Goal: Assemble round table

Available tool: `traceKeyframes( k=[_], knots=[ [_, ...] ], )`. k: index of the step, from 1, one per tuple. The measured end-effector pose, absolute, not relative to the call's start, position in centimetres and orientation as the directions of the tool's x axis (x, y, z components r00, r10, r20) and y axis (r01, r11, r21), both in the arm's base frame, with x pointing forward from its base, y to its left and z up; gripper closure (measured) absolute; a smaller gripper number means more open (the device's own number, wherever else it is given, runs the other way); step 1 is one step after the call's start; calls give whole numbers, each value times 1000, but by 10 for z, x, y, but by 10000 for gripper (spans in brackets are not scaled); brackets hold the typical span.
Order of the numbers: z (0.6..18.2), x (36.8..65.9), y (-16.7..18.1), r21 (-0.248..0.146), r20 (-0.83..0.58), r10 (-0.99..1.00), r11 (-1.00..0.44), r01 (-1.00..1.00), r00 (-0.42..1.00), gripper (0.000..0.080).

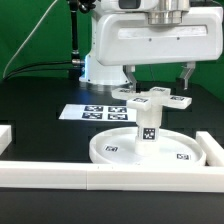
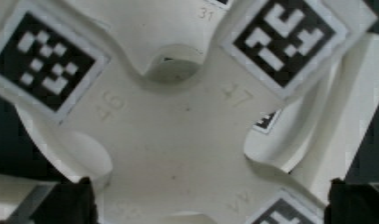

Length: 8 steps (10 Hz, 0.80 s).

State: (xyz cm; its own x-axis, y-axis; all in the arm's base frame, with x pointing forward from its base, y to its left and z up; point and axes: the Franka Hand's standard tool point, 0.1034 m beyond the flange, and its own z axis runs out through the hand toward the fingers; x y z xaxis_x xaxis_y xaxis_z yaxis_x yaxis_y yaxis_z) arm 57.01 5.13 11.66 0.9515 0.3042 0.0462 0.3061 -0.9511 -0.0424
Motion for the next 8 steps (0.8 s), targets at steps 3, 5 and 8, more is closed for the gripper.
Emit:
traceKeyframes(
  k=[3, 5, 8],
  knots=[
    [117, 571, 50, -27, 51, 458, -888, 459, 888, 151],
    [117, 571, 48, -11, 53, 595, -803, 596, 802, 151],
    [117, 574, 53, 46, 17, 838, -545, 837, 545, 151]
  ],
)
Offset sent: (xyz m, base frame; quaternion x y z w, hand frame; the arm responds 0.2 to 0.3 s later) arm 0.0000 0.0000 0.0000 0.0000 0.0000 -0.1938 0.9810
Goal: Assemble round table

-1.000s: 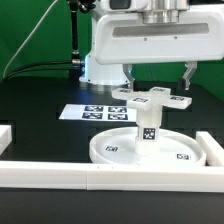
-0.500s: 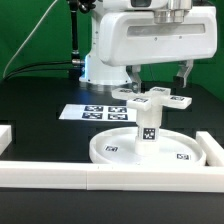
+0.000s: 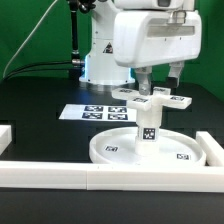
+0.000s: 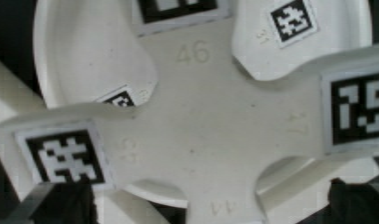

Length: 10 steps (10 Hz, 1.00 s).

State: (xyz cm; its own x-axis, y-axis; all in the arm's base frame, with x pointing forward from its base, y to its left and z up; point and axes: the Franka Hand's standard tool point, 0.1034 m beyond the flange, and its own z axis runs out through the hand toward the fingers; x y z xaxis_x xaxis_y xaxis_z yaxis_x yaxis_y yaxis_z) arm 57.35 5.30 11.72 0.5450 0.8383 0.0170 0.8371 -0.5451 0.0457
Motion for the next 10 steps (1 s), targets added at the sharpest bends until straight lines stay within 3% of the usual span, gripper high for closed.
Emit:
traceKeyframes(
  k=[5, 7, 10],
  knots=[
    [117, 574, 52, 59, -22, 963, -266, 962, 267, 151],
    [114, 573, 48, 52, -56, 997, -56, 997, 59, 151],
    [115, 573, 47, 40, -94, 985, 148, 988, -144, 151]
  ],
)
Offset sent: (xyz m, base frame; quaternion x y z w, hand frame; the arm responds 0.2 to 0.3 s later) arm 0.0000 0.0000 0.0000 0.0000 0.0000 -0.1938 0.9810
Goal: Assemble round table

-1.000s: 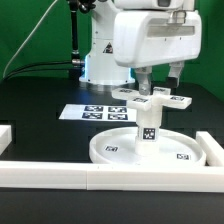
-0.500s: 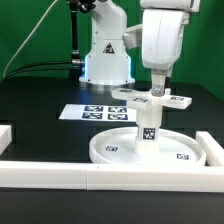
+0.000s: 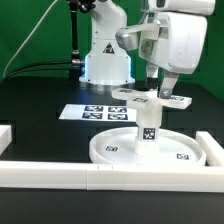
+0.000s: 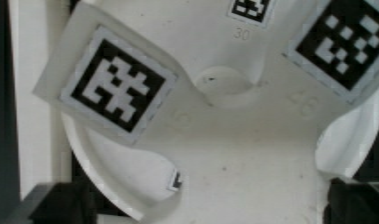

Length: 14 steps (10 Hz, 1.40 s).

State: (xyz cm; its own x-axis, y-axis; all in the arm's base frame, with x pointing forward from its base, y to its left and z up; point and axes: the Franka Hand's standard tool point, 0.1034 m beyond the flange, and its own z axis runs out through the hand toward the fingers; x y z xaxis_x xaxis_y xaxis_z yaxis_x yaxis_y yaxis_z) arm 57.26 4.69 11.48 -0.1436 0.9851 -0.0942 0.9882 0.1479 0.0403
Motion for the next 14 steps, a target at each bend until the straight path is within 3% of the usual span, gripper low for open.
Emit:
traceKeyframes(
  k=[3, 10, 12, 14],
  knots=[
    [111, 566, 45, 16, -105, 958, 269, 963, -266, 151],
    [96, 558, 39, -13, -102, 962, 254, 967, -254, 151],
    [96, 558, 39, -12, -103, 963, 248, 969, -248, 356],
    [96, 558, 38, -9, -103, 969, 225, 974, -224, 356]
  ],
)
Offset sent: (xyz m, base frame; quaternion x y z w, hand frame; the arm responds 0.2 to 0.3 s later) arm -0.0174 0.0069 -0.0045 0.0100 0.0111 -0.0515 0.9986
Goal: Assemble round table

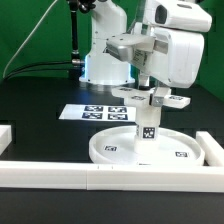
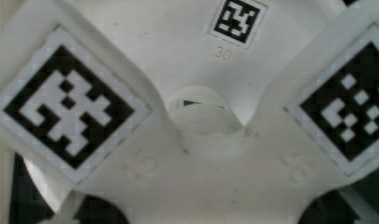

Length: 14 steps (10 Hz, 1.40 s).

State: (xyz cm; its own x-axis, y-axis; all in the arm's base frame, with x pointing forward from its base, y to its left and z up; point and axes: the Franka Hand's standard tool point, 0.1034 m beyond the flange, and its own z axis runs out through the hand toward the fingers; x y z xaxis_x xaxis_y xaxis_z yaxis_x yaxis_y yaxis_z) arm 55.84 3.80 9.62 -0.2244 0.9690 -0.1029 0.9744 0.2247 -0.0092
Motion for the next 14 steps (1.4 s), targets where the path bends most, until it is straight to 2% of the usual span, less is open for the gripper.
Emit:
traceKeyframes(
  k=[1, 3, 6, 8, 11, 14],
  knots=[
    [96, 558, 38, -8, -103, 973, 209, 978, -208, 356],
    [96, 561, 33, 6, -107, 994, 8, 1000, -7, 356],
    [96, 558, 29, 1, -107, 946, -308, 951, 306, 354],
    [96, 553, 30, -6, -93, 824, -562, 827, 560, 354],
    [96, 553, 31, 11, -90, 709, -702, 712, 700, 354],
    [97, 553, 30, -11, -61, 430, -903, 430, 901, 354]
  ],
)
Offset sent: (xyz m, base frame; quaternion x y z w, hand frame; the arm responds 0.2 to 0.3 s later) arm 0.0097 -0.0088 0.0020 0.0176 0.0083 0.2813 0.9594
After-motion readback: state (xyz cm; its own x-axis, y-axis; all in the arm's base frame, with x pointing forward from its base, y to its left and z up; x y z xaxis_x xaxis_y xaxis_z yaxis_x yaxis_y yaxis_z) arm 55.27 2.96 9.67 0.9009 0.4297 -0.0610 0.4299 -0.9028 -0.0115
